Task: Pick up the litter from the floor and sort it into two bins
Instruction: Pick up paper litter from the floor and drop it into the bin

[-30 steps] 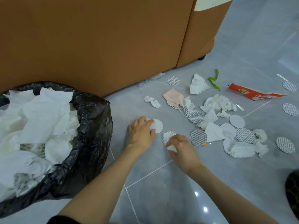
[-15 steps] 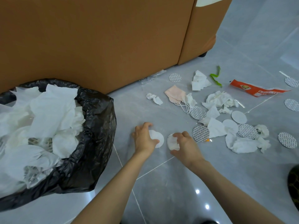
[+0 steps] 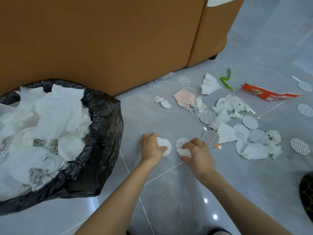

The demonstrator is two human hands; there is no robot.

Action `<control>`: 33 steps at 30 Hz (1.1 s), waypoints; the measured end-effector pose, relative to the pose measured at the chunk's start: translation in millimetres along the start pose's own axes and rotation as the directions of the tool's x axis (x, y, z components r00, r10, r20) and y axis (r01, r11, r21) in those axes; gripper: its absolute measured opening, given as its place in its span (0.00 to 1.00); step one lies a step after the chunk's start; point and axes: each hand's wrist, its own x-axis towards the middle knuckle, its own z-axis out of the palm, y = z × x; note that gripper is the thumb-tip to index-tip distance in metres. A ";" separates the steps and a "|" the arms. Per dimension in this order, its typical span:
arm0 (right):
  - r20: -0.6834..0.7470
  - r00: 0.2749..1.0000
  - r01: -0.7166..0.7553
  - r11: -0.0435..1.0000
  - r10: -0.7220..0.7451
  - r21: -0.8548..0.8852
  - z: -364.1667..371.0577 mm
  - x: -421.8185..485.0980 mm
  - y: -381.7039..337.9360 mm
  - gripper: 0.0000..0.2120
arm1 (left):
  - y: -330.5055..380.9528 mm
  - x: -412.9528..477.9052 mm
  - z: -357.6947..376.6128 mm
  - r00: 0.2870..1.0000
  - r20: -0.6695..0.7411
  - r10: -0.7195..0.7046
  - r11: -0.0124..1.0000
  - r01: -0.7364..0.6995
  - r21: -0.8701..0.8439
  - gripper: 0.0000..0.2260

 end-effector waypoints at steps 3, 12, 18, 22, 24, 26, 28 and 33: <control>0.001 1.000 -0.010 0.998 0.010 0.055 0.2 -1.4 0.8 0.13 | -0.5 -1.9 0.7 1.000 0.004 0.026 0.999 -0.026 0.039 0.18; 0.034 0.989 -0.150 0.954 0.146 0.261 0.6 2.9 3.8 0.11 | 17.9 -16.1 -20.5 0.999 -0.033 -0.009 0.986 0.004 -0.164 0.14; -0.091 0.961 -0.155 0.780 0.262 0.606 -22.8 -5.4 -18.1 0.10 | 48.9 -52.1 -72.4 0.953 -0.264 0.147 0.916 -0.232 -0.327 0.13; -0.162 0.958 -0.051 0.695 0.238 0.718 -51.6 -9.1 -61.7 0.11 | 60.6 -77.2 -121.9 0.858 -0.437 0.271 0.848 -0.428 -0.314 0.11; -0.181 0.968 0.038 0.608 0.175 0.793 -67.1 -13.9 -94.0 0.12 | 57.1 -87.9 -147.2 0.810 -0.516 0.277 0.822 -0.478 -0.310 0.10; -0.198 0.976 0.118 0.549 0.089 0.827 -79.5 -17.2 -126.5 0.14 | 49.9 -95.8 -170.4 0.771 -0.580 0.265 0.821 -0.496 -0.284 0.10; -0.214 0.977 0.189 0.534 -0.016 0.824 -84.8 -19.0 -159.3 0.14 | 37.1 -103.4 -193.6 0.739 -0.633 0.231 0.830 -0.490 -0.268 0.10; -0.281 0.925 0.379 0.577 -0.256 0.723 -87.2 -25.2 -229.0 0.13 | -1.7 -117.2 -235.5 0.656 -0.741 0.143 0.875 -0.434 -0.215 0.12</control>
